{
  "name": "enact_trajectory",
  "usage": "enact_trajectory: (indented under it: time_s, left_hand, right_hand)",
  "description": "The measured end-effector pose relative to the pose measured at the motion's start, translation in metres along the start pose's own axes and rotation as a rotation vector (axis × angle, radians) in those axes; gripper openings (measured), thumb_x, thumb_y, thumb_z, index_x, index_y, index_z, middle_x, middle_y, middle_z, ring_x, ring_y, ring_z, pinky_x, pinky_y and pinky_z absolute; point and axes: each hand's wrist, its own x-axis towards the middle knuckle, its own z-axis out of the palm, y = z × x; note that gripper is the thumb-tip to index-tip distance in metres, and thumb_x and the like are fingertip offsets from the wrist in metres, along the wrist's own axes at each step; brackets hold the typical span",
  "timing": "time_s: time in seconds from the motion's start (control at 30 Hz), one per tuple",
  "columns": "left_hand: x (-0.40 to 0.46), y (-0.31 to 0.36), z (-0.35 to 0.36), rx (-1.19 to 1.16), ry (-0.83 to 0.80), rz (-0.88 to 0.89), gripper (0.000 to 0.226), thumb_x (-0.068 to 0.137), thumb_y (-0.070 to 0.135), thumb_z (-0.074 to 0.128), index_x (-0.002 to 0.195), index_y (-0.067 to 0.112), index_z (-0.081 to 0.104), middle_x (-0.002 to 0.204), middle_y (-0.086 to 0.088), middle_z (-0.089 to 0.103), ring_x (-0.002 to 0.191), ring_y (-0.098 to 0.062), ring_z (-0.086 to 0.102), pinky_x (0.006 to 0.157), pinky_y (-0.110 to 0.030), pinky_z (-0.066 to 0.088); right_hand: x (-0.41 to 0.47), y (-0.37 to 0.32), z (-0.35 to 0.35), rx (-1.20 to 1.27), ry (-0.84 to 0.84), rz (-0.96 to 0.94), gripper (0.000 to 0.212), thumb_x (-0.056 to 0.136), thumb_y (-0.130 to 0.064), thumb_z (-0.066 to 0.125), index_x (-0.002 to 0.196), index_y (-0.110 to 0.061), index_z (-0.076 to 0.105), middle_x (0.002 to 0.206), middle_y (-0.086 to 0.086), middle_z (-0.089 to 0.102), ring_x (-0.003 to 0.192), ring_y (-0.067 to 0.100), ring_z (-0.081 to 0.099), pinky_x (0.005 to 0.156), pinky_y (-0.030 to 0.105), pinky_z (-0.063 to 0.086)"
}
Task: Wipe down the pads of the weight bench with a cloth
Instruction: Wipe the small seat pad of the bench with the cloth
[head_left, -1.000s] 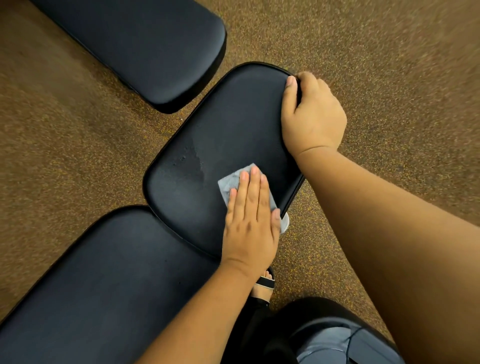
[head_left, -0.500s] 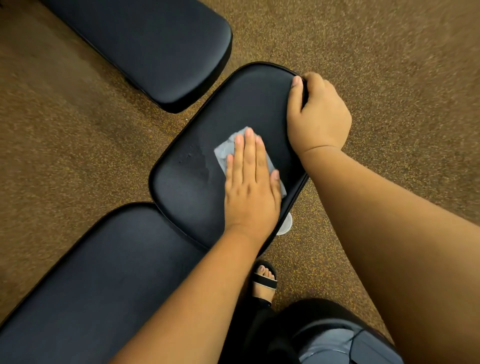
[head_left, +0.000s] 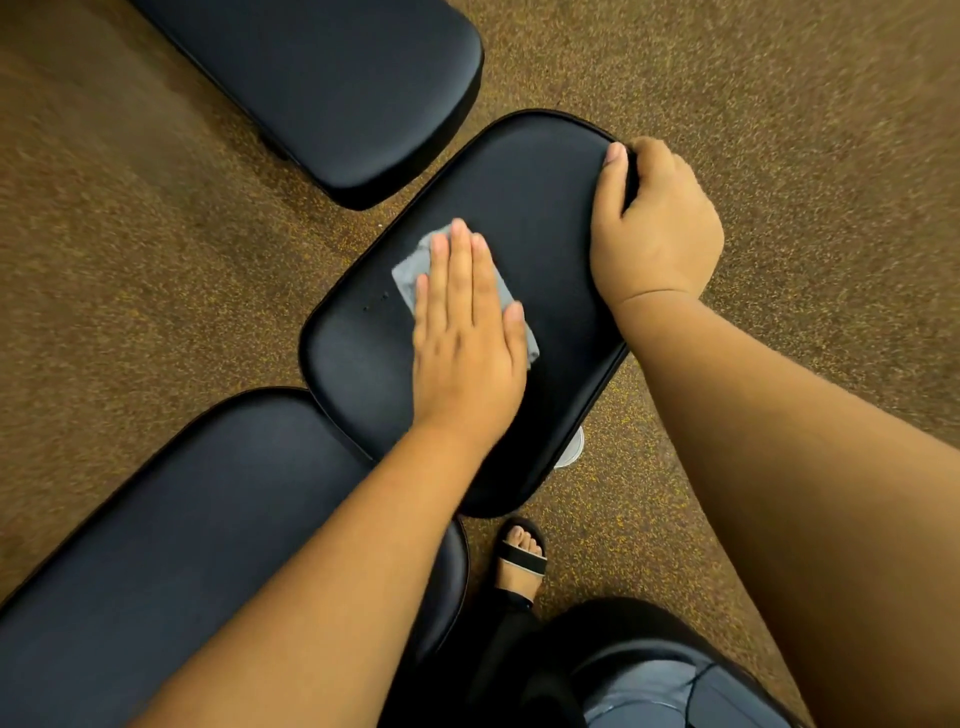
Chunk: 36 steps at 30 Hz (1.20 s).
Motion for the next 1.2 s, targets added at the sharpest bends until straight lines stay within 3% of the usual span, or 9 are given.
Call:
enact_trajectory:
  time_s: [0.13, 0.23, 0.33, 0.43, 0.63, 0.73, 0.83, 1.2]
  left_hand:
    - [0.014, 0.004, -0.002, -0.006, 0.003, -0.035, 0.059, 0.102, 0.028, 0.027, 0.153, -0.001, 0.016, 0.162, -0.016, 0.012, 0.15, -0.03, 0.007, 0.122, -0.044, 0.01]
    - [-0.029, 0.01, 0.002, 0.015, -0.025, -0.062, 0.059, 0.104, 0.029, 0.024, 0.153, -0.001, 0.014, 0.162, -0.016, 0.01, 0.151, -0.028, 0.003, 0.121, -0.045, 0.014]
    - [-0.085, 0.003, 0.006, 0.058, -0.086, -0.018, 0.059, 0.103, 0.029, 0.023, 0.153, -0.001, 0.013, 0.162, -0.017, 0.01, 0.151, -0.028, 0.004, 0.12, -0.045, 0.017]
    - [-0.109, -0.017, 0.005, 0.124, -0.102, 0.053, 0.06, 0.102, 0.03, 0.024, 0.153, -0.001, 0.014, 0.161, -0.018, 0.014, 0.15, -0.028, 0.011, 0.12, -0.044, 0.019]
    - [-0.045, -0.06, -0.007, 0.084, -0.014, -0.161, 0.06, 0.103, 0.033, 0.022, 0.152, 0.0, 0.014, 0.161, -0.016, 0.014, 0.15, -0.029, 0.011, 0.121, -0.044, 0.018]
    - [0.003, -0.073, -0.017, 0.002, -0.001, -0.216, 0.064, 0.101, 0.036, 0.017, 0.153, -0.001, 0.013, 0.162, -0.016, 0.01, 0.151, -0.028, 0.007, 0.122, -0.042, 0.011]
    - [0.017, -0.08, -0.019, -0.02, -0.004, -0.231, 0.064, 0.101, 0.037, 0.015, 0.153, 0.0, 0.013, 0.162, -0.015, 0.01, 0.151, -0.026, 0.006, 0.123, -0.038, 0.008]
    - [-0.064, -0.087, -0.01, 0.056, -0.024, -0.18, 0.059, 0.104, 0.032, 0.015, 0.152, -0.002, 0.011, 0.161, -0.017, 0.013, 0.15, -0.028, 0.009, 0.121, -0.044, 0.015]
  right_hand:
    - [0.0, -0.001, 0.0, -0.005, 0.005, -0.006, 0.042, 0.098, -0.048, 0.029, 0.107, -0.02, 0.059, 0.104, 0.002, 0.064, 0.092, 0.029, 0.06, 0.07, 0.036, 0.041]
    - [-0.001, 0.0, -0.002, -0.03, -0.004, -0.02, 0.042, 0.099, -0.046, 0.028, 0.109, -0.019, 0.058, 0.107, 0.004, 0.063, 0.095, 0.031, 0.059, 0.068, 0.035, 0.037]
    - [-0.003, -0.001, -0.003, -0.114, 0.016, -0.095, 0.043, 0.098, -0.043, 0.028, 0.122, -0.02, 0.055, 0.124, 0.004, 0.058, 0.11, 0.03, 0.052, 0.083, 0.04, 0.04]
    - [-0.002, -0.004, -0.008, -0.189, 0.015, -0.172, 0.042, 0.097, -0.04, 0.031, 0.133, -0.026, 0.049, 0.141, -0.001, 0.047, 0.123, 0.026, 0.044, 0.096, 0.044, 0.029]
    - [-0.005, -0.021, -0.007, -0.25, -0.103, -0.548, 0.041, 0.098, -0.038, 0.038, 0.134, -0.021, 0.048, 0.152, 0.007, 0.037, 0.137, 0.033, 0.034, 0.104, 0.05, 0.026]
    - [0.008, -0.035, 0.004, -0.214, -0.142, -0.428, 0.052, 0.097, -0.049, 0.033, 0.142, -0.023, 0.038, 0.155, 0.008, 0.032, 0.139, 0.035, 0.031, 0.109, 0.054, 0.022]
    - [0.006, -0.037, 0.013, -0.248, -0.091, -0.365, 0.057, 0.097, -0.053, 0.026, 0.144, -0.024, 0.035, 0.15, 0.008, 0.039, 0.129, 0.037, 0.042, 0.103, 0.051, 0.029]
    - [0.004, -0.045, 0.015, -0.279, -0.051, -0.325, 0.055, 0.095, -0.054, 0.029, 0.14, -0.025, 0.04, 0.139, 0.009, 0.05, 0.118, 0.038, 0.048, 0.097, 0.048, 0.034]
